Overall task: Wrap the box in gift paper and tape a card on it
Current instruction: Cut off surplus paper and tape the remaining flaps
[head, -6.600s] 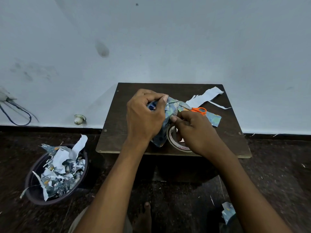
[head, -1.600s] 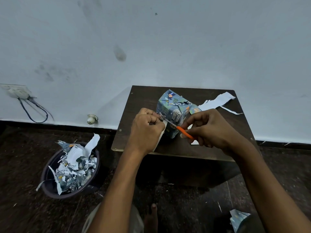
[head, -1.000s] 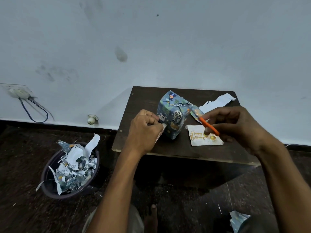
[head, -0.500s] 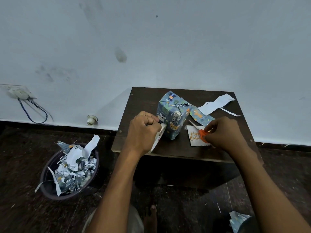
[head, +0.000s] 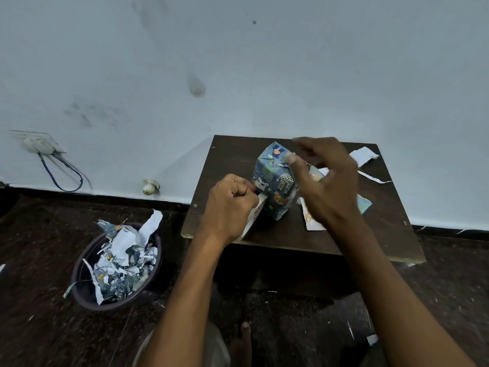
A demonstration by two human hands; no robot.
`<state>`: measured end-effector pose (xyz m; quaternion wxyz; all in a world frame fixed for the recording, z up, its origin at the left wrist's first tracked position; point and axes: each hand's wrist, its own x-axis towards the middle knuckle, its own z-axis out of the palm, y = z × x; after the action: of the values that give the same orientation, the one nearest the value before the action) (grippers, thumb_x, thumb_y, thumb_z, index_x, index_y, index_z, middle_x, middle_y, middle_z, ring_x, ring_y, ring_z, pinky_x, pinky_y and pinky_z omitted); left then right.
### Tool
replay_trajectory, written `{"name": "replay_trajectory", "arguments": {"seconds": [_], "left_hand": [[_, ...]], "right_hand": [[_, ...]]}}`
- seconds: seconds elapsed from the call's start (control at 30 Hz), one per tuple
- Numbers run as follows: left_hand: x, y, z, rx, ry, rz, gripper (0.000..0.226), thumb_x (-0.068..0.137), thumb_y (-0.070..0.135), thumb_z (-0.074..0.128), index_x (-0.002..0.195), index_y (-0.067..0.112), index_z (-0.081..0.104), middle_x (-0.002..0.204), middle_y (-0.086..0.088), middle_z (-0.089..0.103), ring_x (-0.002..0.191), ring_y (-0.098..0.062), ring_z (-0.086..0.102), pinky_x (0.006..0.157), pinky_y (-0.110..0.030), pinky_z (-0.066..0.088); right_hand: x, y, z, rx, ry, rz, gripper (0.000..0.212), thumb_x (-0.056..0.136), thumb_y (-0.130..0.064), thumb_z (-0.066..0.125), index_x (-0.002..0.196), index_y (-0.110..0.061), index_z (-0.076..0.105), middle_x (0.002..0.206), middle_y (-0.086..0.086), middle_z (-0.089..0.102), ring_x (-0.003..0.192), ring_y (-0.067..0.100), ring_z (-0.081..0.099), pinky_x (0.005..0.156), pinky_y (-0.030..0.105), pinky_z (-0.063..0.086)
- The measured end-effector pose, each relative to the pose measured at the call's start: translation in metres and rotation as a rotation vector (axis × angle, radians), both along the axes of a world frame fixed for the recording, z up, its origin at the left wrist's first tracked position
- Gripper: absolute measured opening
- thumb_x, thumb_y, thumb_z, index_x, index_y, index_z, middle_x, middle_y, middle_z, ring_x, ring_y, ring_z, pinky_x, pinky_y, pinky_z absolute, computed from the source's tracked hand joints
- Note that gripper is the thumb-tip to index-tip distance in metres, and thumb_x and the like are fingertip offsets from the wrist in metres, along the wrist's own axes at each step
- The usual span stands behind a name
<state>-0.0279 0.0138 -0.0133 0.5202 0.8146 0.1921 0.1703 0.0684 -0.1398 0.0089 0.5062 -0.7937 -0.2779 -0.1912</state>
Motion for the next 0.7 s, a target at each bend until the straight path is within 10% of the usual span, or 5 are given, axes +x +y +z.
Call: {"name": "replay_trajectory", "arguments": {"seconds": [0.7], "left_hand": [[-0.002, 0.001, 0.001, -0.061, -0.044, -0.159, 0.023, 0.070, 0.020, 0.060, 0.055, 0.003, 0.063, 0.088, -0.005, 0.065, 0.085, -0.021, 0.065, 0.076, -0.035, 0.048]], "right_hand": [[-0.002, -0.003, -0.013, -0.221, -0.069, 0.071, 0.075, 0.075, -0.043, 0.072, 0.141, -0.015, 0.053, 0.132, 0.008, 0.050, 0.121, 0.024, 0.048, 0.099, 0.038, 0.044]]}}
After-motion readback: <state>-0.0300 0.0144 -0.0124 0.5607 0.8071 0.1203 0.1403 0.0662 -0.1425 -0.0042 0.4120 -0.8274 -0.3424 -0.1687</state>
